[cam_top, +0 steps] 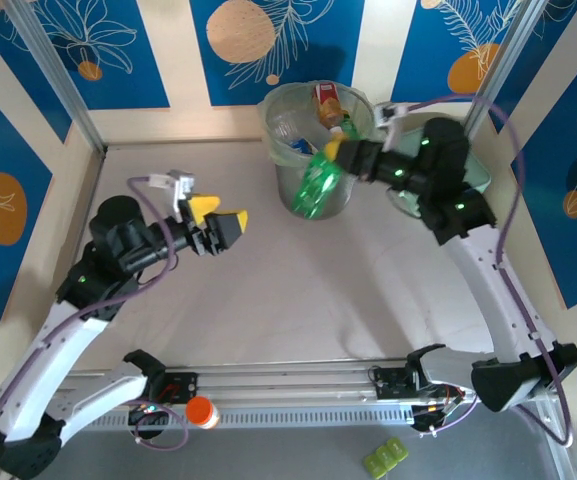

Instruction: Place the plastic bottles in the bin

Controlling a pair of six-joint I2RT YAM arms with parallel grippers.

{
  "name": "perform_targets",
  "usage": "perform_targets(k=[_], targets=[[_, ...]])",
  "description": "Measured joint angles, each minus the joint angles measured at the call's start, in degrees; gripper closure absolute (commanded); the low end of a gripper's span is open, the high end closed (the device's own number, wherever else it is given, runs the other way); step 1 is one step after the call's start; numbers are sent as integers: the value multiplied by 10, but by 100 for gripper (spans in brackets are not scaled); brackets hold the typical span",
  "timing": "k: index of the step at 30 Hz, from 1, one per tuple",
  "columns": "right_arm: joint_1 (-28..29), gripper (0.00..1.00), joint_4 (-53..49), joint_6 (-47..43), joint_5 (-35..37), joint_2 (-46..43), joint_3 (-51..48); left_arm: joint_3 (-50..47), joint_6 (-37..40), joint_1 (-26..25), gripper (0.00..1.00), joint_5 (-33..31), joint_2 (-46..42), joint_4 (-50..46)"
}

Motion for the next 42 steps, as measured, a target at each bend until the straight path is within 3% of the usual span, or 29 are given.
perform_targets(k=[3,10,17,22,24,37,42], targets=[[-69,95,-22,-5,29,32,72,5,10,0,0,-41,-15,-28],[-156,96,-45,17,45,186,243,5,26,0,0,-66,10,-72],[-173,98,-107,51,31,382,446,8,50,0,0,-77,16,-101],[-166,98,-224,12,53,518,662,11,59,0,0,-77,29,-103],[-163,98,-259,-9,71,537,701,13,60,0,0,-77,34,-105],[-104,97,-361,-149,138,534,671,16,60,0,0,-74,59,-107],[-93,80,-372,-179,148,536,670,16,59,0,0,-74,61,-107]])
